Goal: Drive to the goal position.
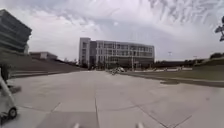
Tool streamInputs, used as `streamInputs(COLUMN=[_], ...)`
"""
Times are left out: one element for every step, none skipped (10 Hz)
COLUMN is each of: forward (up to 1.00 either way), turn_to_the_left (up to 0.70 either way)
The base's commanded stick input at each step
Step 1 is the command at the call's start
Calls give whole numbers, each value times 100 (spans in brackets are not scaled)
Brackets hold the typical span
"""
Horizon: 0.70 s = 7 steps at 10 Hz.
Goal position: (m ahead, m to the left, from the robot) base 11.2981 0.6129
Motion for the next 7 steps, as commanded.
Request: streamInputs(forward=[70, 70, 70, 70, 70, 70, 70], turn_to_the_left=[0, 0, 0, 0, 0, 1, 13])
